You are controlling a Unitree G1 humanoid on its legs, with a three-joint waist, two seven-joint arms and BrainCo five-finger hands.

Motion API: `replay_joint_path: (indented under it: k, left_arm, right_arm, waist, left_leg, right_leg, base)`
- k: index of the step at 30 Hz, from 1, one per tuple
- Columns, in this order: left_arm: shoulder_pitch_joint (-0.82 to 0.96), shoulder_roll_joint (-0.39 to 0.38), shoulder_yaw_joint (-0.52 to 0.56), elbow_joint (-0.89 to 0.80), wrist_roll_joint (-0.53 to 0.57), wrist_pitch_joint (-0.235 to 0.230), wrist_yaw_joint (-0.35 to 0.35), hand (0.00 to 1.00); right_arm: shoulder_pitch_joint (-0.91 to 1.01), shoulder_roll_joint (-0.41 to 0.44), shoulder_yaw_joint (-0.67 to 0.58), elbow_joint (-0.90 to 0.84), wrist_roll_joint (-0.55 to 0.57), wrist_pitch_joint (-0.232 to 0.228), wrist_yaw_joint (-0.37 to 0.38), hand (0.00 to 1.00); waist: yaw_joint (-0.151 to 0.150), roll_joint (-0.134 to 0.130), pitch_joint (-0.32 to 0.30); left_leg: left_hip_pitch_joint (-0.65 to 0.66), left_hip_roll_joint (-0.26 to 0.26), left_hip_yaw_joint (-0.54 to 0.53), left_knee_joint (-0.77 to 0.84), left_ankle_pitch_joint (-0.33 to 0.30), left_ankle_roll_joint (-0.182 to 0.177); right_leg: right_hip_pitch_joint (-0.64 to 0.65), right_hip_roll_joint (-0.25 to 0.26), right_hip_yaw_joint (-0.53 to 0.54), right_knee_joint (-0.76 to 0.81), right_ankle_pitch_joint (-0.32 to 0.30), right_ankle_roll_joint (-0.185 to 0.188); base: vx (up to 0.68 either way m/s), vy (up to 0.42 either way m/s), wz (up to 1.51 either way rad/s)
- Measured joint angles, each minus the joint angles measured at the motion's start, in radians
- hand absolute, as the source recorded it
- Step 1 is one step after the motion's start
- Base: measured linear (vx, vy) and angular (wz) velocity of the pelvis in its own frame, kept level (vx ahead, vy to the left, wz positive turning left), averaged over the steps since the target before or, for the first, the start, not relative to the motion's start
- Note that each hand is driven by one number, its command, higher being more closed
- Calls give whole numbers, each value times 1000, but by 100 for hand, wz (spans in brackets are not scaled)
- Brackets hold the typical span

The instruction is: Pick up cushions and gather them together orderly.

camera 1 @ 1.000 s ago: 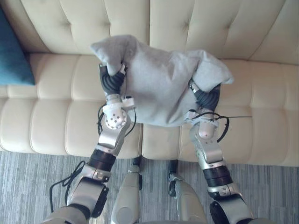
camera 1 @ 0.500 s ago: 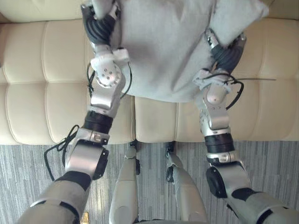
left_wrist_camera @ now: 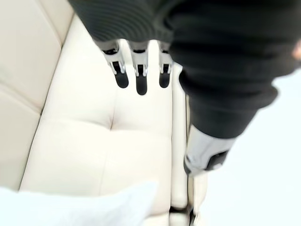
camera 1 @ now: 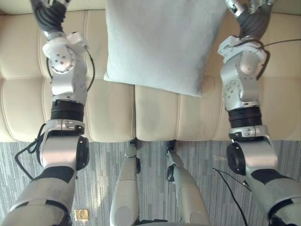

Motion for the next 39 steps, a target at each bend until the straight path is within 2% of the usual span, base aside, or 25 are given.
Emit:
replay_joint_path:
  k: [3,6,7,10,11,13,15,18,20,21,23,29,32,36,37,39]
  left_arm:
    - [95,15,59,-13,-30,-7,-23,0]
    - [272,16,80,-102,-30,-7,-25,0]
    - [362,-5,87,-156,-19,-7,-25,0]
    - [549,-105,94,-267,26,-10,-26,0]
    - [654,-179,85,-311,59,-11,-32,0]
    - [741,-244,64,-342,83,-10,-48,0]
    - [899,-350,3,-364,107,-4,-90,0]
    - [1036,-403,-46,-358,137,15,-135,0]
    - [1102,-417,-64,-336,159,21,-164,0]
    - [1142,-428,-66,-279,187,27,-198,0]
    - [1154,-441,-63,-199,219,34,-216,0]
    - [1156,-484,-30,77,334,68,-227,0]
    - [1161,-493,7,178,383,89,-219,0]
    - [1159,-493,50,246,427,98,-216,0]
    - [1136,-479,59,339,499,107,-215,0]
    - [1136,-479,59,339,499,107,-215,0]
  right_arm:
    - [37,-34,0,-17,0,-3,19,0]
    - [194,-50,-16,-124,-3,-10,35,0]
    - [303,-42,-38,-176,-7,-11,47,0]
    - [536,-7,-69,-242,-48,-10,64,0]
    - [658,62,-99,-284,-88,-10,77,0]
    - [750,113,-110,-302,-116,-11,92,0]
    - [926,195,-113,-304,-178,0,120,0]
    - [1084,253,-112,-292,-254,11,144,0]
    - [1154,275,-113,-243,-315,18,156,0]
    - [1196,285,-106,-172,-380,31,174,0]
    - [1224,303,-107,-84,-412,40,186,0]
    - [1246,375,-111,195,-409,51,225,0]
    - [1248,400,-120,302,-388,60,231,0]
    - [1253,429,-160,358,-357,71,240,0]
    - [1186,437,-194,468,-358,82,248,0]
    - [1186,437,-194,468,-358,82,248,0]
  waist:
    - [2,0,0]
    - [5,0,0]
    - [9,0,0]
    - [15,-1,-1]
    - [16,-3,-5]
    - [16,-3,-16]
    - [17,-4,-55]
    - [17,-5,-106]
    - [17,-5,-149]
    - [17,-4,-194]
    - [16,-4,-232]
    - [11,-10,-325]
    - [10,-15,-356]
    - [7,-21,-370]
    - [-34,-40,-373]
    - [-34,-39,-372]
  left_leg:
    - [44,3,6,-26,0,-1]
    - [61,5,11,-32,1,-2]
    - [76,6,13,-34,1,-2]
    - [137,5,14,-53,0,-3]
    - [175,4,13,-63,-4,-6]
    - [195,4,14,-67,-6,-7]
    - [228,2,12,-88,-10,-7]
    - [277,0,8,-107,-10,-7]
    - [318,-4,7,-127,-11,-7]
    - [351,-7,6,-138,-13,-10]
    - [378,-11,4,-138,-22,-10]
    - [477,-36,-1,-190,-26,-1]
    - [516,-48,-1,-217,-23,5]
    - [557,-63,1,-246,-17,13]
    - [649,-125,20,-310,-22,42]
    - [649,-125,20,-310,-22,42]
  right_leg:
    - [33,2,2,-8,-1,0]
    - [52,3,-1,-22,-3,-1]
    - [66,4,-3,-22,-4,1]
    - [122,3,-10,-22,-17,3]
    - [155,3,-13,-20,-36,-1]
    - [171,3,-16,-15,-45,-4]
    - [198,3,-28,-14,-68,-2]
    - [242,3,-37,-13,-86,-2]
    - [276,0,-42,-13,-99,0]
    - [304,-5,-47,-9,-110,7]
    - [329,-10,-53,2,-119,4]
    - [407,-39,-73,4,-156,23]
    - [432,-53,-80,1,-163,31]
    - [466,-69,-87,0,-172,43]
    - [549,-122,-77,-34,-171,74]
    - [549,-122,-77,-34,-171,74]
  base:
    - [30,-30,-2]
    - [10,-23,-1]
    - [48,-38,2]
    - [75,-32,7]
    - [83,-28,10]
    - [49,-25,7]
    - [45,-30,11]
    - [77,-27,12]
    - [93,-6,11]
    - [95,5,11]
    - [78,19,14]
    - [23,34,11]
    - [28,42,9]
    - [37,34,8]
    - [0,0,0]
    - [0,0,0]
